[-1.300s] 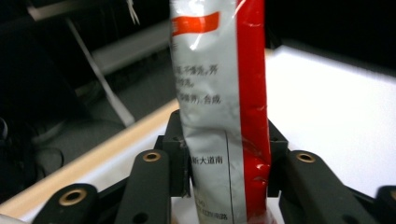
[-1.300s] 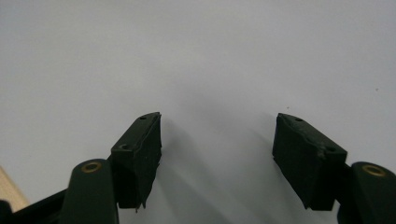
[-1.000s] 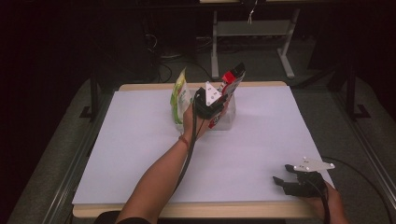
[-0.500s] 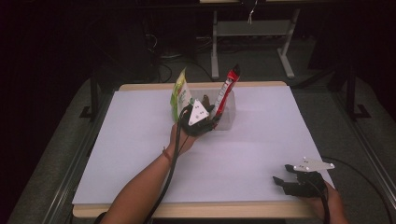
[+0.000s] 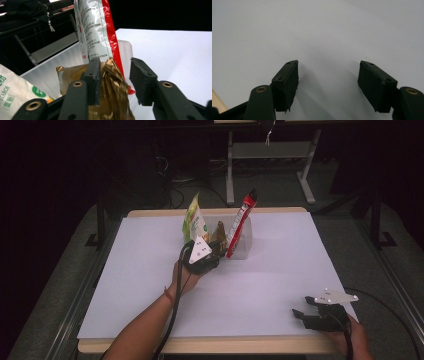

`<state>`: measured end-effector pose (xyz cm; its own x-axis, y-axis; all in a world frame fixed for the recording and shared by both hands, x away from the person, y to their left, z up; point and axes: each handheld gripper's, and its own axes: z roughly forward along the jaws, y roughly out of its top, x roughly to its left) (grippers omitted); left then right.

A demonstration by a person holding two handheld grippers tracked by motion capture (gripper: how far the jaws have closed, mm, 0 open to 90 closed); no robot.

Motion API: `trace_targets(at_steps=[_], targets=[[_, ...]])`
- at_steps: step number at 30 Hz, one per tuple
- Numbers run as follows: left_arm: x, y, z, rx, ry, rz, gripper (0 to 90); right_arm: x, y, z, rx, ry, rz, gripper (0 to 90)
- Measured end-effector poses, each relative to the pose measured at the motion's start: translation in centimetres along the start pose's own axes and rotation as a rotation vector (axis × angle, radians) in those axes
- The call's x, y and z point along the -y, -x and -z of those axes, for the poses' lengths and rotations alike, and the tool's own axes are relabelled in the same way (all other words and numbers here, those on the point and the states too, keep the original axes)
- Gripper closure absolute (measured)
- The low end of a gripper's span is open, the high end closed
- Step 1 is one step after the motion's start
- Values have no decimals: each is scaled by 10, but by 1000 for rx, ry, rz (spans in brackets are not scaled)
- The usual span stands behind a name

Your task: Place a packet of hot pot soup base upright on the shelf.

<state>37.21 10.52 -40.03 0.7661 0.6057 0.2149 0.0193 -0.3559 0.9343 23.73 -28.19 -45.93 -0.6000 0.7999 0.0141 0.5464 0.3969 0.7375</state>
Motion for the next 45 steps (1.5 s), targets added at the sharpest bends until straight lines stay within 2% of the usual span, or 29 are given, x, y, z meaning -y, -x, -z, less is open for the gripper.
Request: trace_targets(at_steps=[2, 4, 8, 13, 16, 19, 22, 24, 27, 33, 37, 38, 40, 43, 45], targets=[[1, -1, 3, 1, -8, -12, 580, 0, 0, 0, 2, -3, -1, 327], [2, -1, 5, 15, -15, -8, 562, -1, -1, 1, 1, -8, 11, 329], [1, 2, 15, 34, -10, -23, 560, -4, 1, 7, 7, 28, 12, 329], [-1, -1, 39, 39, 2, -17, 511, -7, 0, 15, 5, 73, 31, 329], [0, -3, 53, 38, -5, -39, 485, -10, -3, 19, 10, 89, 52, 333], [5, -6, 67, 45, -23, -35, 471, -12, -7, 22, 8, 114, 73, 335], [12, -11, 83, 36, -44, -38, 444, -15, -11, 25, 15, 130, 103, 335], [17, -16, 93, 23, -55, -28, 422, -17, -13, 27, 17, 145, 114, 337], [26, -21, 106, -6, -75, -39, 402, -18, -15, 29, 34, 161, 130, 337], [45, -38, 132, -28, -129, 18, 357, -19, -14, 33, 49, 191, 142, 337], [55, -42, 144, -42, -169, 6, 335, -19, -13, 35, 55, 213, 140, 337], [57, -44, 147, -38, -179, 31, 328, -19, -13, 35, 57, 215, 140, 337], [60, -47, 153, -35, -177, 48, 304, -19, -13, 35, 59, 220, 143, 337], [66, -53, 160, -56, -187, 61, 303, -19, -12, 35, 58, 223, 142, 336], [70, -56, 166, -55, -179, 88, 294, -18, -11, 34, 60, 222, 138, 336]])
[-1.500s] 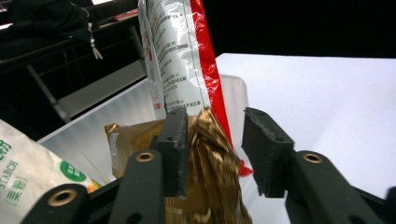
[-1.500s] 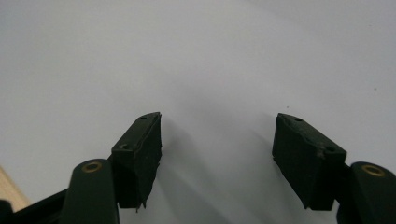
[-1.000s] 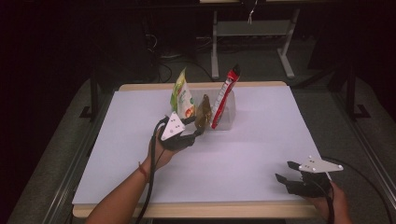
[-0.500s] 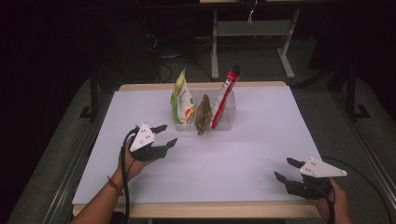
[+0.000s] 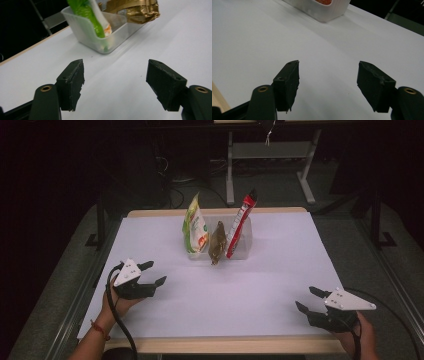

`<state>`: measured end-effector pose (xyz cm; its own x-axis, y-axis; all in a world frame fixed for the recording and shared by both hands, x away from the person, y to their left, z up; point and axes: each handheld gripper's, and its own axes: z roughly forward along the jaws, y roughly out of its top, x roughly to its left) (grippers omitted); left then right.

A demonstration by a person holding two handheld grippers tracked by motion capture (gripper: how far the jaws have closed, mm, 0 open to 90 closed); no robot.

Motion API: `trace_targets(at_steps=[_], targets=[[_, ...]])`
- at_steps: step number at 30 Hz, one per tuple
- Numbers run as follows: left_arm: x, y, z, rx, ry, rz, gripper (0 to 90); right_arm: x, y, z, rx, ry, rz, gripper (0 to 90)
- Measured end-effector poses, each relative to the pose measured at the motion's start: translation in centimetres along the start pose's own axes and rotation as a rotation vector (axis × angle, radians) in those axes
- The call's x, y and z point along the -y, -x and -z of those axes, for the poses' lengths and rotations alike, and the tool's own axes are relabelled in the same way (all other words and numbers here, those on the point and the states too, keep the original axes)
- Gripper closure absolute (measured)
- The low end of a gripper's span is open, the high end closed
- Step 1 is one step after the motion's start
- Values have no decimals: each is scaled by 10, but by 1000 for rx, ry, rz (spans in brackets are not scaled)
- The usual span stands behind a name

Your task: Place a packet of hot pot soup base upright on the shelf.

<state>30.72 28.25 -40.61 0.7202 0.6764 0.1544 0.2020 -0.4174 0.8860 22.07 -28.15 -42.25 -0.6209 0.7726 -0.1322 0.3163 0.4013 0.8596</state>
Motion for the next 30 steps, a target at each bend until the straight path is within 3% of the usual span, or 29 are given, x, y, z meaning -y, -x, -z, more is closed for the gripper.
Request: trace_targets(at_steps=[3, 6, 11, 16, 19, 24, 26, 30], targets=[[9, -6, 5, -2, 10, 28, 290, 1, 1, 0, 5, -1, 0, 335], [16, -8, 6, -16, -10, 15, 292, 2, 3, -1, 13, -2, -4, 332], [23, -8, 12, 15, -5, 49, 286, 2, 4, -4, 12, -4, -8, 329], [32, -6, 19, -8, -8, 53, 281, 2, 4, -8, 1, -3, -3, 320], [42, -6, 26, -9, 18, 102, 272, 2, 5, -11, -4, -1, -4, 312], [50, -4, 33, -24, 37, 126, 269, 2, 4, -14, -16, -3, -1, 309], [52, -3, 35, -36, 37, 113, 270, 3, 4, -15, -21, -1, 2, 309], [52, -1, 35, -21, 47, 106, 243, 4, 3, -16, -26, -6, -3, 309]])
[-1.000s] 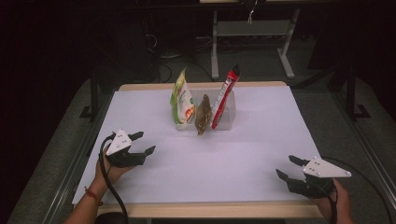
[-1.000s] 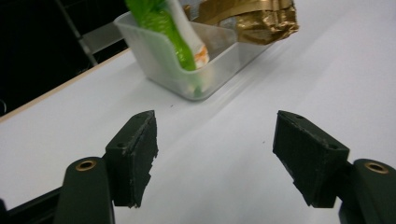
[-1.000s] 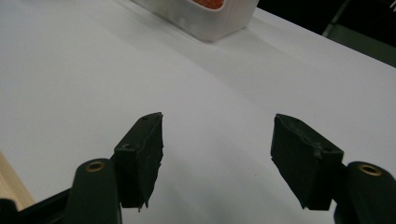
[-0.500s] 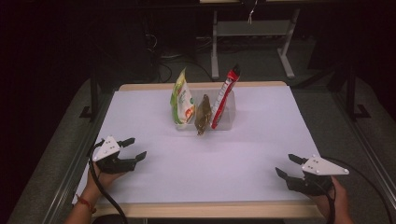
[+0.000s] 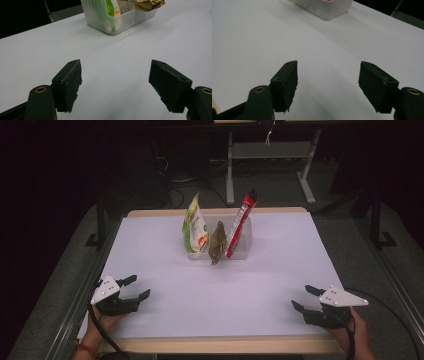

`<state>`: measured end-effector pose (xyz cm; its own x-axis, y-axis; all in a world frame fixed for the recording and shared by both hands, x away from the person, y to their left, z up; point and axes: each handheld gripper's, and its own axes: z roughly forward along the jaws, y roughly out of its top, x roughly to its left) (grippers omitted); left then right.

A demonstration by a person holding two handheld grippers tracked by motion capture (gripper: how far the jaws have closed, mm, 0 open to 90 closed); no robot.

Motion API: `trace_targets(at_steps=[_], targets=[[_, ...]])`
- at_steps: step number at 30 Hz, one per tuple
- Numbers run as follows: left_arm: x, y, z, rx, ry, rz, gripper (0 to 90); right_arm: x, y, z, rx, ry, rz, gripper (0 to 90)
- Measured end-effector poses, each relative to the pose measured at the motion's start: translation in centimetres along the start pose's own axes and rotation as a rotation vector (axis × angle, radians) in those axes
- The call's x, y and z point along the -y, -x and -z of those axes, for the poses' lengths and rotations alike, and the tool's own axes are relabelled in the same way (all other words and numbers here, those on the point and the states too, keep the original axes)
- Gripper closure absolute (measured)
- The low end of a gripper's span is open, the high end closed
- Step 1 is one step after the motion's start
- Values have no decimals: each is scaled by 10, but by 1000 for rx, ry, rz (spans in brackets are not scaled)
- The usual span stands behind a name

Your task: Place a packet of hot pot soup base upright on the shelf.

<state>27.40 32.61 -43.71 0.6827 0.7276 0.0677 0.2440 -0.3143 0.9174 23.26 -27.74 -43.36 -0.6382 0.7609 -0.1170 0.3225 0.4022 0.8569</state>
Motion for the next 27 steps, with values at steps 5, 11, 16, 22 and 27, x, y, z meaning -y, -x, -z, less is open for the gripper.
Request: trace_targets(at_steps=[5, 11, 16, 22, 27], targets=[[3, -1, 2, -5, 4, 0, 233, 2, 0, -3, -4, -14, -7, 308], [3, -1, 4, -8, 22, 9, 231, 3, -2, -3, -8, -30, -6, 303], [3, -2, 5, -5, 29, 8, 228, 4, -1, -2, -3, -24, -7, 303], [4, -3, 2, -13, 13, 4, 228, 4, -1, -3, 3, -27, -10, 302], [3, -3, 1, -6, 23, 9, 229, 6, -1, -1, 6, -27, -12, 300]])
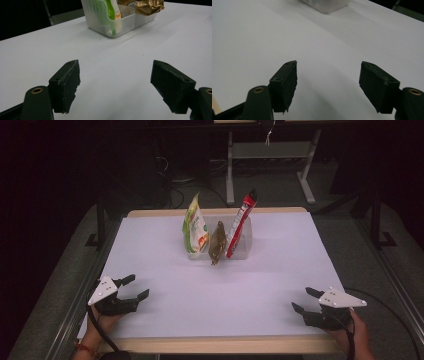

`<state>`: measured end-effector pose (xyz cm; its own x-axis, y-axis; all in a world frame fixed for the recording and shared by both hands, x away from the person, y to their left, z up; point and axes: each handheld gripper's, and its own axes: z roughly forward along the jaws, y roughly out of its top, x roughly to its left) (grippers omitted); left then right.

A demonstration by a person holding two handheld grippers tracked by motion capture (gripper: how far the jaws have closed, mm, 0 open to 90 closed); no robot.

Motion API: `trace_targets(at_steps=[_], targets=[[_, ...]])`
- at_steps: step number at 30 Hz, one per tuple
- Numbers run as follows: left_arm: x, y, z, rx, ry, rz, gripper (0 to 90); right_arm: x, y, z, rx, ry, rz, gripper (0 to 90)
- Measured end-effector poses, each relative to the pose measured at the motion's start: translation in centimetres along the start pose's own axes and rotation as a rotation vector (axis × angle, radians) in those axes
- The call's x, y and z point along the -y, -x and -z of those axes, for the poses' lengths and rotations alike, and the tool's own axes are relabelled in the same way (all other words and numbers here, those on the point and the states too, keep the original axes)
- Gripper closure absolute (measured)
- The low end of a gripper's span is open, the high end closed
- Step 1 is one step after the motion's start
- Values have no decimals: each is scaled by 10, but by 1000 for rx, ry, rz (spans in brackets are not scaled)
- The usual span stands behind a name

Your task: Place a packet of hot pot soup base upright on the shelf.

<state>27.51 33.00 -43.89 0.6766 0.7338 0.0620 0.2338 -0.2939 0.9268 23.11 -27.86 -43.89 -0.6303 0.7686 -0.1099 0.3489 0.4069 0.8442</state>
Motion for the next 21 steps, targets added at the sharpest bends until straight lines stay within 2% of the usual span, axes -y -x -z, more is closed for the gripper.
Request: trace_targets(at_steps=[10, 21], targets=[[0, 0, 0, -2, -4, -5, 229, -1, -1, 0, -1, 1, 5, 300], [1, -1, 0, -3, -7, 11, 229, -1, 0, -3, -2, -3, 3, 301]])
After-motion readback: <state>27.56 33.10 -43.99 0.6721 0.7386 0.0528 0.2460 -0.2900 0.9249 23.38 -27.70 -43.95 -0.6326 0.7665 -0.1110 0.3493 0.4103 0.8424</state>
